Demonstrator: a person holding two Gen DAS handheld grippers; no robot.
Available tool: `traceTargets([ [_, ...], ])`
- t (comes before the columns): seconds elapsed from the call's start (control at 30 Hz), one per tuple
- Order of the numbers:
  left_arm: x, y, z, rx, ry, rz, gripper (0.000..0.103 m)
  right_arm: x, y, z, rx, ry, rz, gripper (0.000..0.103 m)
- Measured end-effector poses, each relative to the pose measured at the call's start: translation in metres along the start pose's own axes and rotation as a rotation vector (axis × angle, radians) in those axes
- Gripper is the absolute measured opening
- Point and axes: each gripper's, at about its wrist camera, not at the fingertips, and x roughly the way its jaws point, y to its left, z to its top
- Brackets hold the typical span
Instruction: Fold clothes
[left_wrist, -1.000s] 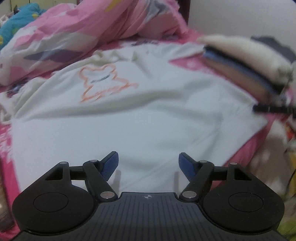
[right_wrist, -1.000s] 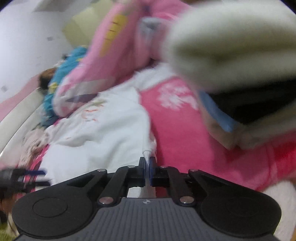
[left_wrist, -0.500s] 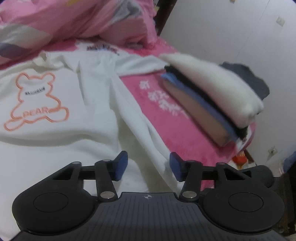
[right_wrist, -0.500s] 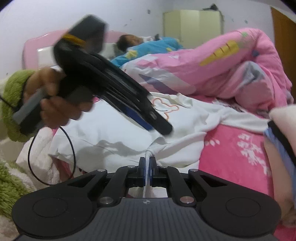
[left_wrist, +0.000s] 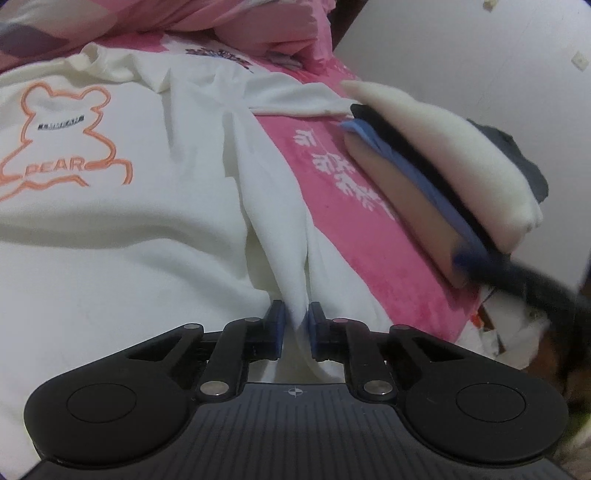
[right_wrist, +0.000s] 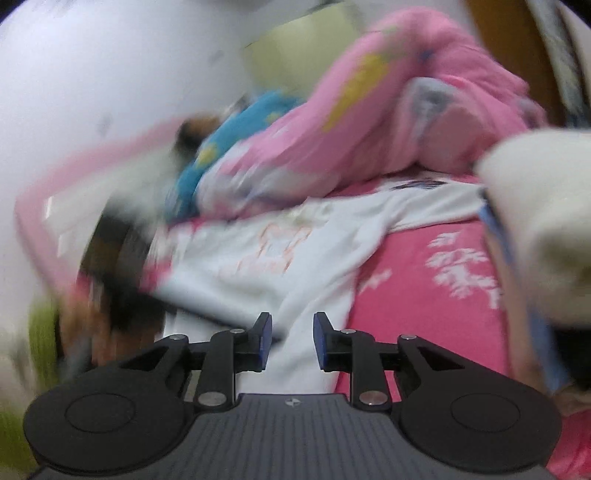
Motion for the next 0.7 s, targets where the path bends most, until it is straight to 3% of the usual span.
traceTargets([
  [0.13,0.001,0.011,-0.003,-0.031,-0.01,-0.032,0.012,0.047,-0.03,0.044,0.21,-0.013,-0.024,0.033],
  [0.33,0.0,0.02,-0.007,-0.031,-0.028,-0.067,0.012,0.163,-0.096,0.096,0.506,0.106,-0.075,0.037],
  [0.43,0.0,0.025,-0.009,-0.044,-0.037,-0.087,0.012,0.206,-0.132,0.104,0.646,0.152,-0.143,0.037],
  [0.53,0.001,0.028,-0.01,-0.048,-0.042,-0.101,0.012,0.234,-0.154,0.108,0.705,0.146,-0.22,0.037],
  [0.7,0.0,0.034,-0.014,-0.06,-0.05,-0.122,0.012,0.269,-0.176,0.106,0.776,0.115,-0.221,0.031],
])
